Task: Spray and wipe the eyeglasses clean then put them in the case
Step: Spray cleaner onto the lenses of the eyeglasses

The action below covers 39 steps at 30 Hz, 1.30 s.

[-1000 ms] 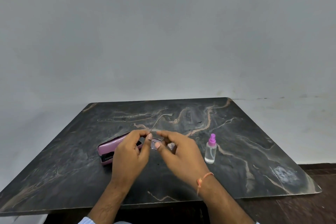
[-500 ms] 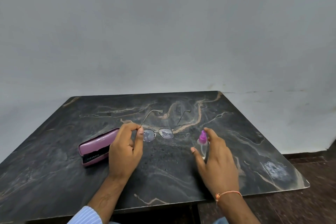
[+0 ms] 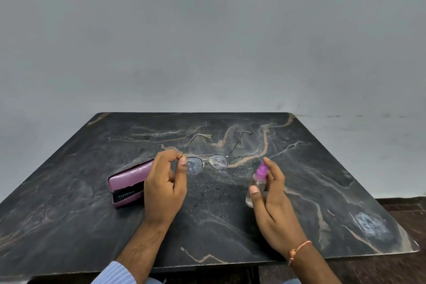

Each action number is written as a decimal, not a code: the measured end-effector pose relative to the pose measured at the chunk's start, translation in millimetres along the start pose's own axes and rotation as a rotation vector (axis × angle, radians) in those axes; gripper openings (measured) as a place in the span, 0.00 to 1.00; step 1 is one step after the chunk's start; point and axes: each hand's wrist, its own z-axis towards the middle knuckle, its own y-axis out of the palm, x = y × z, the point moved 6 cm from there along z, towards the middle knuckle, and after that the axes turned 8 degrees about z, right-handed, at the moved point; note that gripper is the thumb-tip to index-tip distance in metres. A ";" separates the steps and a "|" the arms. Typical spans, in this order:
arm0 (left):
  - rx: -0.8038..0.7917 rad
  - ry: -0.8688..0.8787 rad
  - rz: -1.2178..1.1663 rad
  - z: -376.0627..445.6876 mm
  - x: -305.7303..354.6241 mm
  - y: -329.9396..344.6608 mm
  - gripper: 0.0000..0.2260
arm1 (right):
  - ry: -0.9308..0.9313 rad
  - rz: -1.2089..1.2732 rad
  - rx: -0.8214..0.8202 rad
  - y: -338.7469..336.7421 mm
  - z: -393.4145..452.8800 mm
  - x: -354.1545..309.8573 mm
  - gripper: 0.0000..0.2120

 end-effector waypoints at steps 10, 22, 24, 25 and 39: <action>-0.048 0.018 -0.009 -0.3 1.9 2.4 0.01 | -0.155 -0.088 0.068 35.6 34.0 -25.4 0.24; -0.057 0.048 -0.020 -1.9 5.4 4.6 0.01 | -0.136 -0.081 0.044 42.3 37.3 -15.4 0.19; -0.057 0.043 -0.014 -2.5 4.7 4.9 0.01 | -0.136 -0.090 0.059 41.7 36.6 -16.4 0.21; -0.059 0.037 -0.013 -2.7 4.4 5.2 0.01 | -0.137 -0.086 0.073 41.2 35.6 -17.5 0.22; -0.095 0.050 0.021 -4.8 4.7 10.0 0.02 | -0.210 0.107 0.011 53.5 24.9 -30.2 0.26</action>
